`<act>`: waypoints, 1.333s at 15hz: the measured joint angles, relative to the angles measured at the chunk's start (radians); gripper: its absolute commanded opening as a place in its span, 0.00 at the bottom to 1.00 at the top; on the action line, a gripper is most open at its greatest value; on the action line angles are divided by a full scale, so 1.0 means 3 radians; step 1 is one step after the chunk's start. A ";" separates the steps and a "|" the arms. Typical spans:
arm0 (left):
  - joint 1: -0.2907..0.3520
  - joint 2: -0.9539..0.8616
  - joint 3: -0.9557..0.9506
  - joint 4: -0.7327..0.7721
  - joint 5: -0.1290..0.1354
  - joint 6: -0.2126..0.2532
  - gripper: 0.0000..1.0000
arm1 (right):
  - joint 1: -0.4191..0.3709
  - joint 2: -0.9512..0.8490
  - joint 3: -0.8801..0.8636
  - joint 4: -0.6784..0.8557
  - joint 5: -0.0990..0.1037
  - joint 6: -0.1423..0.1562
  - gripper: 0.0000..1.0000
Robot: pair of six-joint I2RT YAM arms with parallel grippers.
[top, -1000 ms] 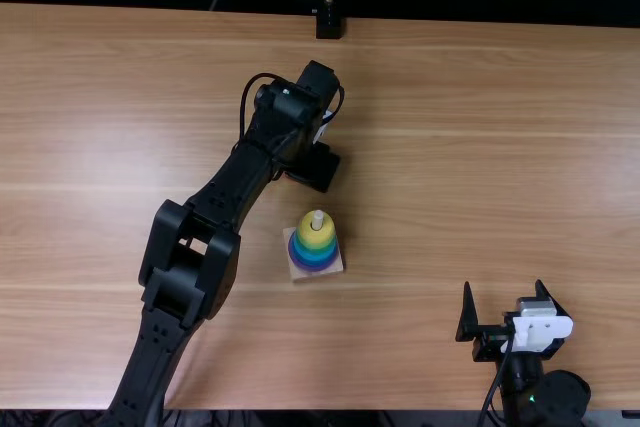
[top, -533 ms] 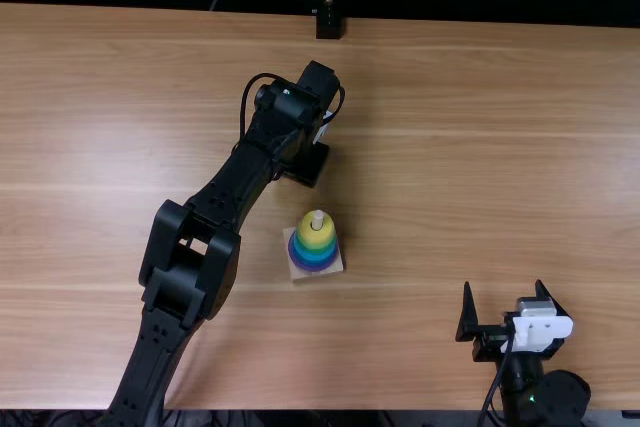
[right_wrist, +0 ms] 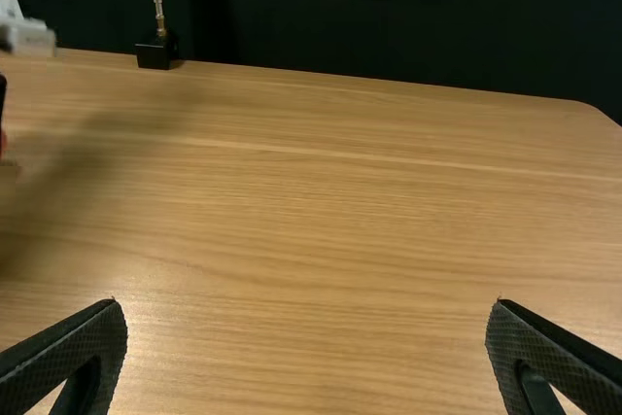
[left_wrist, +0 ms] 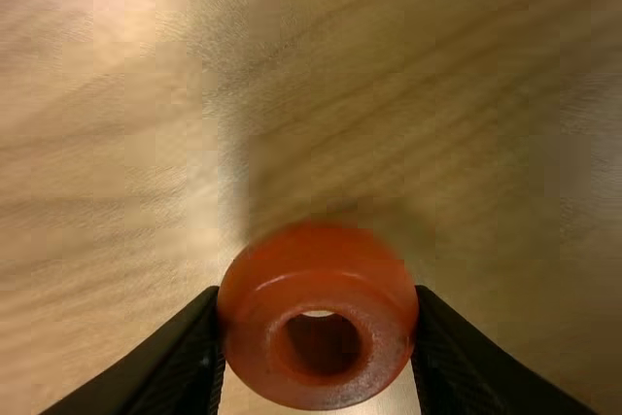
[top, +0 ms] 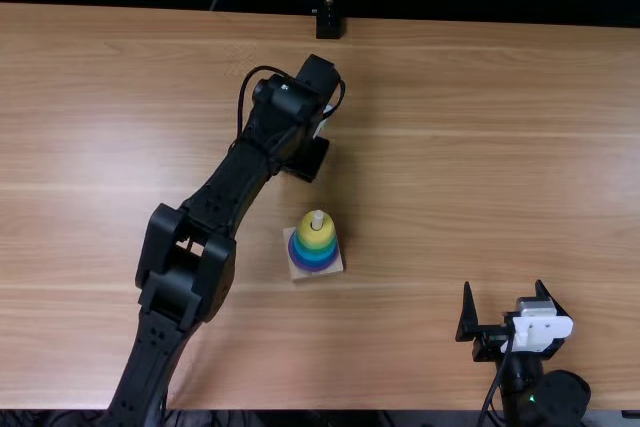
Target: Build the Hanoi tower: stack the rings onto the peg from bottom to top in this color order: purple, dark blue, light blue, dark green, light green, yellow, orange.
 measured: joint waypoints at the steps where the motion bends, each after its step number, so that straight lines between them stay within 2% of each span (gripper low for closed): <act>1: 0.0009 -0.0093 0.0144 -0.0223 0.0003 0.0000 0.00 | 0.0000 -0.0001 0.0000 -0.0001 0.0003 0.0003 1.00; 3: 0.0046 -0.0385 0.0278 -0.0626 0.0005 0.0001 0.00 | 0.0000 -0.0001 0.0000 0.0000 0.0001 0.0000 1.00; 4: 0.0062 -0.0557 0.0278 -0.0666 0.0006 0.0000 0.00 | 0.0000 -0.0001 0.0000 -0.0001 0.0003 0.0001 1.00; 5: 0.0069 -0.0741 0.0235 -0.0598 0.0005 0.0001 0.00 | 0.0001 0.0000 0.0000 -0.0001 0.0000 0.0001 1.00; 8: 0.0080 -0.1428 -0.0563 0.0015 0.0008 -0.0029 0.00 | 0.0000 -0.0001 0.0000 0.0000 0.0001 0.0001 1.00; 10: 0.0080 -0.1668 -0.0944 0.0210 0.0006 -0.0134 0.00 | 0.0000 -0.0001 0.0001 0.0000 0.0001 -0.0001 1.00; 12: 0.0056 -0.1825 -0.1166 0.0197 0.0005 -0.0263 0.00 | 0.0000 -0.0001 0.0001 -0.0003 0.0001 0.0001 1.00; 15: -0.0134 -0.1968 -0.1177 0.0070 0.0006 -0.0389 0.00 | 0.0000 0.0000 0.0001 0.0000 0.0003 0.0003 1.00; 18: -0.0384 -0.1991 -0.1177 -0.0291 0.0009 -0.0568 0.00 | 0.0000 -0.0001 0.0001 0.0000 0.0001 0.0000 1.00; 20: -0.0474 -0.2023 -0.1177 -0.0333 0.0009 -0.0615 0.00 | 0.0001 -0.0001 0.0000 -0.0001 0.0000 0.0003 1.00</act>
